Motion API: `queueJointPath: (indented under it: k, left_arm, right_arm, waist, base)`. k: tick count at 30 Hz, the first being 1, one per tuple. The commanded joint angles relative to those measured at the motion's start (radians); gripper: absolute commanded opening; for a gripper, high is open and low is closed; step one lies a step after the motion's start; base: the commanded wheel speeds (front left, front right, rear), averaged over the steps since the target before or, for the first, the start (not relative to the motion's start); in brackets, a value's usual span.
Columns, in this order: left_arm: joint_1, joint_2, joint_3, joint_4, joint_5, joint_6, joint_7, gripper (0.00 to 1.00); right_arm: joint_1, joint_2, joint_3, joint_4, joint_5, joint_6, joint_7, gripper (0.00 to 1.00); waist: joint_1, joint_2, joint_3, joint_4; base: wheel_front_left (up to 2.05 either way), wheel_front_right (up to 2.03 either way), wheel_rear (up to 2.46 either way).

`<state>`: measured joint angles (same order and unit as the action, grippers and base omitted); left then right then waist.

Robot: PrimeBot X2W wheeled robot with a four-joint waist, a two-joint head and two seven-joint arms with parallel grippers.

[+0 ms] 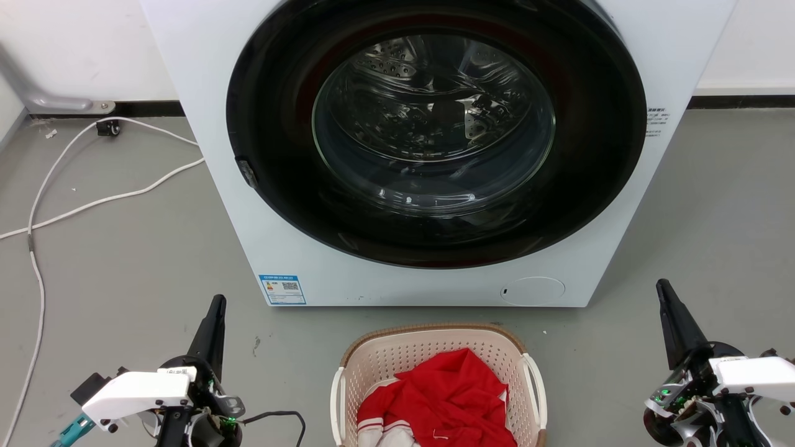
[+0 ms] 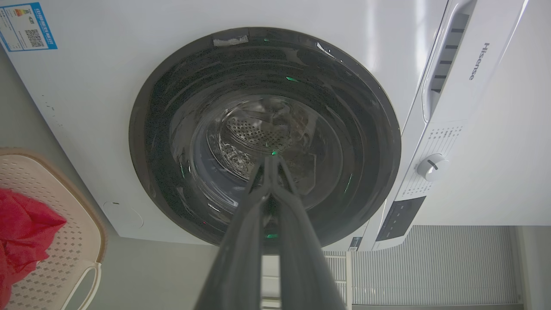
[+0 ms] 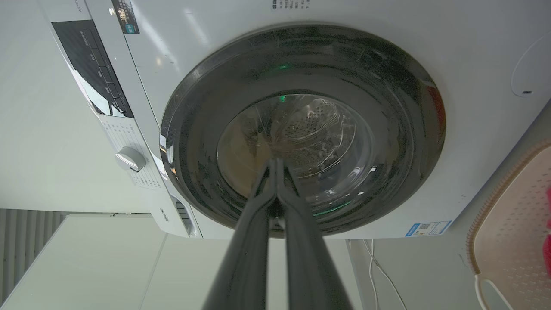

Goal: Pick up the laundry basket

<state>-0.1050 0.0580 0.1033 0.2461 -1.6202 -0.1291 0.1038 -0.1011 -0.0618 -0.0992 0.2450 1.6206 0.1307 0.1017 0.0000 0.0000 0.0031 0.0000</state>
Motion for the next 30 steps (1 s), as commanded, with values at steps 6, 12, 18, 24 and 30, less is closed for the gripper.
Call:
queueJointPath:
  k: [6,12,18,24,30]
  left_arm:
    - [-0.007,-0.001,0.004,0.001,0.004,-0.003,0.006,0.0]
    - [-0.007,-0.001,0.005,0.0,0.005,-0.003,0.007,0.0]
    - [-0.007,-0.002,0.006,0.001,0.006,-0.003,0.006,0.0]
    - [0.001,-0.002,0.002,0.003,0.006,0.0,0.003,1.0]
    - [0.006,-0.003,-0.034,-0.008,0.013,0.0,-0.024,1.0]
  right_arm:
    - [-0.013,0.004,-0.003,0.002,-0.004,0.0,0.002,0.0]
    - [-0.013,0.005,-0.004,0.002,-0.005,0.0,0.003,0.0]
    - [-0.013,0.005,-0.005,0.002,-0.006,0.0,0.004,0.0]
    - [0.001,0.003,-0.004,0.002,-0.002,0.0,0.001,1.0]
    - [0.016,0.004,0.008,-0.016,-0.009,0.0,-0.017,1.0]
  waist:
    - [0.0,0.0,0.0,0.0]
    - [0.0,0.0,0.0,0.0]
    - [0.0,0.0,0.0,0.0]
    - [0.0,0.0,0.0,0.0]
    - [0.0,0.0,0.001,0.0]
  base:
    - [0.0,0.0,0.0]
    - [0.0,0.0,0.0]
    - [0.0,0.0,0.0]
    - [0.0,0.0,0.0]
    - [0.0,0.0,0.0]
